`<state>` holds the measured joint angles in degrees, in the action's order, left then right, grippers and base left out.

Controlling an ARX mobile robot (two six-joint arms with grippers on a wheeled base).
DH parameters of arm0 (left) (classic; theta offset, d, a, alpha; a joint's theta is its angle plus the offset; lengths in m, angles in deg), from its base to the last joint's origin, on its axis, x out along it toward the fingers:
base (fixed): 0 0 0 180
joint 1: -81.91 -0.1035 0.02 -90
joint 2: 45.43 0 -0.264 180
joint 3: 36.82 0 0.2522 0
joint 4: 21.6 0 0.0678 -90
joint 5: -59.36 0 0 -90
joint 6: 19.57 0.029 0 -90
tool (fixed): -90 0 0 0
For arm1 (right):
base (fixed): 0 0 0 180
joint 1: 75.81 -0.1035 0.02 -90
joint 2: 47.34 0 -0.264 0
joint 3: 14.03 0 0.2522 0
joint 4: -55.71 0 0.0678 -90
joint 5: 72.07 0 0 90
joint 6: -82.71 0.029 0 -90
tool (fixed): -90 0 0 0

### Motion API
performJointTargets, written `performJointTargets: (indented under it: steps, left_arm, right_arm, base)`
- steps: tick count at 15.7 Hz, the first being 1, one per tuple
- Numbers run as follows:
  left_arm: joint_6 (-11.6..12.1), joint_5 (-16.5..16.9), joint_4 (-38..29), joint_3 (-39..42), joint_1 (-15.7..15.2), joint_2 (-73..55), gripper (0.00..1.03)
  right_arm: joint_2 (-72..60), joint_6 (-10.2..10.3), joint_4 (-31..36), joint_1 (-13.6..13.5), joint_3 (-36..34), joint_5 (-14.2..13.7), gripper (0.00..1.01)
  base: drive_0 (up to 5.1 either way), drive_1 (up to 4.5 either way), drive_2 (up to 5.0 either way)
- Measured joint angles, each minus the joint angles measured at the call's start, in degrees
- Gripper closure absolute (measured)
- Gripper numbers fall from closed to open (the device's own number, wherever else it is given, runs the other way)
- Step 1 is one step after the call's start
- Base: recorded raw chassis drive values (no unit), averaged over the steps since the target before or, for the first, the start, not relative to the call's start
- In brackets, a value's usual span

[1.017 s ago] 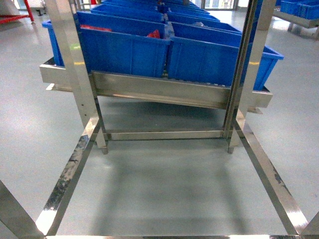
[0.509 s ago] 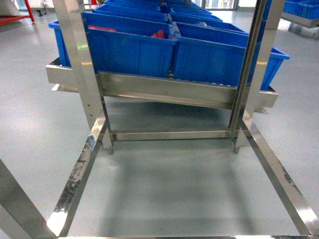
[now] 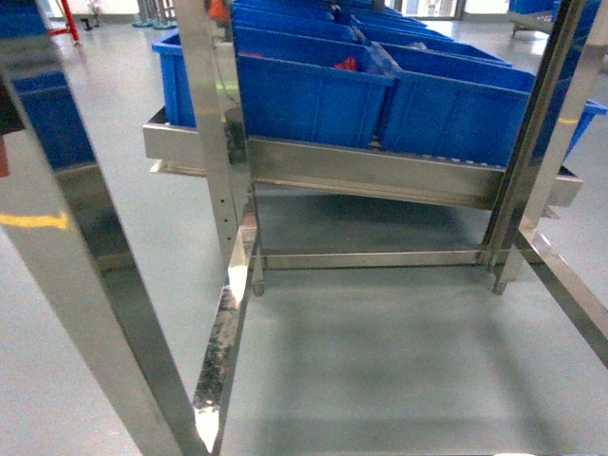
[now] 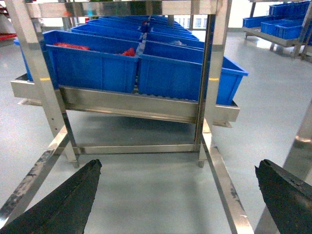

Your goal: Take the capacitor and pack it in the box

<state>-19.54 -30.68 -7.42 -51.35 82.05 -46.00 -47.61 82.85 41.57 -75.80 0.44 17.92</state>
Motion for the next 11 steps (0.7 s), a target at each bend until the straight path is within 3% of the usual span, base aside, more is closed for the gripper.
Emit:
performJointTargets:
  steps: [11]
  left_arm:
    - [0.00,-0.07,-0.07,0.00,0.00,0.00,0.59]
  right_arm:
    - [0.00,0.00,0.07,0.00,0.00,0.04,0.03]
  base:
    - [-5.0,2.46,2.5]
